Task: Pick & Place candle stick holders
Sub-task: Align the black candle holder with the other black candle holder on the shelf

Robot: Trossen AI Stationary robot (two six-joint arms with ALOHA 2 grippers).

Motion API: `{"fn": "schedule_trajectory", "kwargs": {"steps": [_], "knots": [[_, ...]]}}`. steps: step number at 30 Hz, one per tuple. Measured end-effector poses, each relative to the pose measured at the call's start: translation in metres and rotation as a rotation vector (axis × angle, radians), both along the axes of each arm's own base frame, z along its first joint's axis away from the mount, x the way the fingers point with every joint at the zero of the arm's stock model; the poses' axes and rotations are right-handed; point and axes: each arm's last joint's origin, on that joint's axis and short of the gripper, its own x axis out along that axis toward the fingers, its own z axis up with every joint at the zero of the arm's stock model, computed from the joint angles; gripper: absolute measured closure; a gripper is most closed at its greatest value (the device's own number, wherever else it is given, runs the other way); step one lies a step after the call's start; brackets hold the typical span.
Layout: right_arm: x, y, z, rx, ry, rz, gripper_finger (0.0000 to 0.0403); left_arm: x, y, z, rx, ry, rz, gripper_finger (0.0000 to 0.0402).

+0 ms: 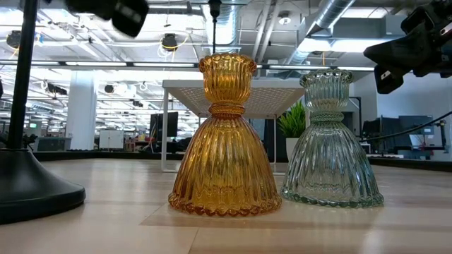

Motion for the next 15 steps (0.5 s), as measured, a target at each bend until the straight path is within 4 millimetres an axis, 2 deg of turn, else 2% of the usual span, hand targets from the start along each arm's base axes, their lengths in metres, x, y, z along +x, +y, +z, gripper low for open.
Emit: {"fn": "schedule_trajectory", "kwargs": {"steps": [7, 15], "knots": [[0.0, 0.0, 0.0, 0.001, 0.0, 0.0, 0.0403, 0.0, -0.006, -0.044, -0.032, -0.075, -0.063, 0.0396], [0.0, 0.0, 0.0, 0.0, 0.0, -0.001, 0.0403, -0.007, -0.01, -0.075, -0.074, -0.198, -0.118, 0.0396]]}}
